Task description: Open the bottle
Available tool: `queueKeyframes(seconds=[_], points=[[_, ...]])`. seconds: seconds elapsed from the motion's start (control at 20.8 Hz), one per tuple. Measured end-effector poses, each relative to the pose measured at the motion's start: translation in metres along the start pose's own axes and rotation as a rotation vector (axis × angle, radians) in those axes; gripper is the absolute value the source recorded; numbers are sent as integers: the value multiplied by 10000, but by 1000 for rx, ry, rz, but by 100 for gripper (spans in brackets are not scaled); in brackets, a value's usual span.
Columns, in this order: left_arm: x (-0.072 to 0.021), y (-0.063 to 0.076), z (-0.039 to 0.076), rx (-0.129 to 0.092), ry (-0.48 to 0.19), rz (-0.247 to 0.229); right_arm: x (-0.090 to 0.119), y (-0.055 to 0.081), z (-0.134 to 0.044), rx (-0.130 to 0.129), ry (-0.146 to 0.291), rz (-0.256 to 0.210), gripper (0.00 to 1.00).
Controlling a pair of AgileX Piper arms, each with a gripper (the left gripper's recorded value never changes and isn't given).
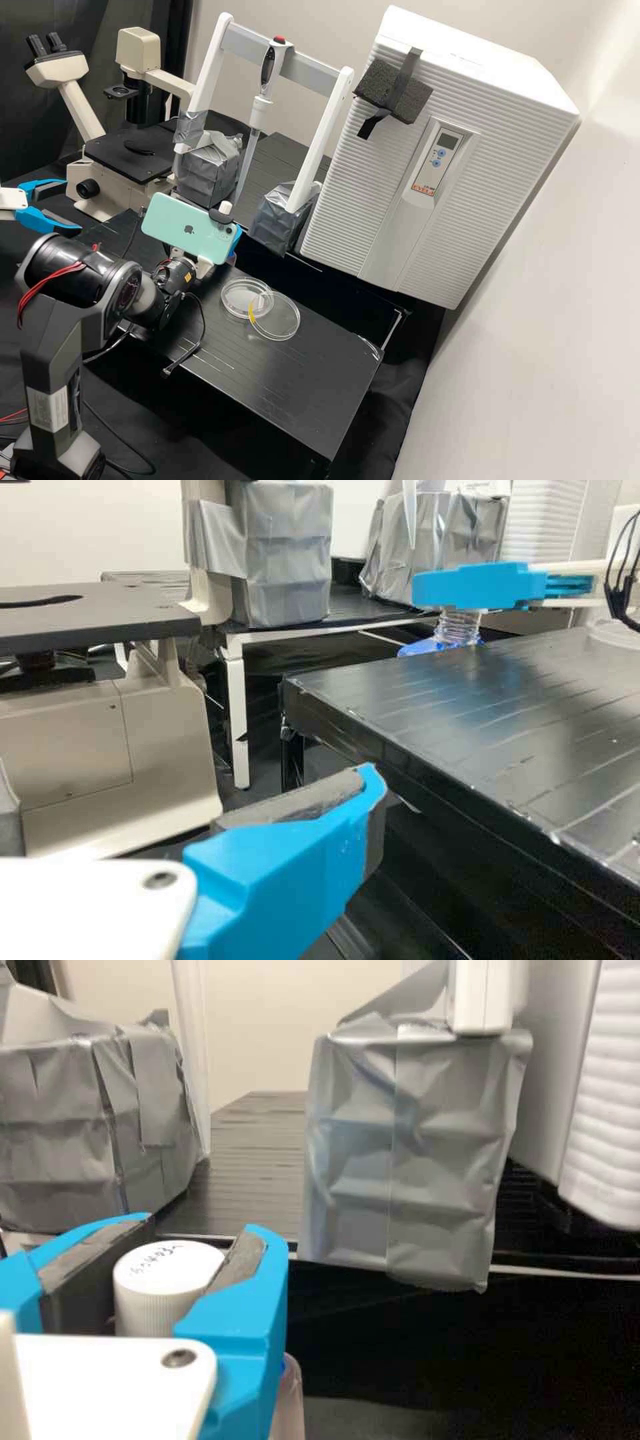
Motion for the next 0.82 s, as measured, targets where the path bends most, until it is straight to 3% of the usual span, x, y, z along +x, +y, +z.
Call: queueKeyframes(seconds=[0.58,0.82], points=[[0,0,0,0,0,0,-59,65,-134,1,43,19,0],[0,0,0,0,0,0,-314,131,-192,3,66,39,0]])
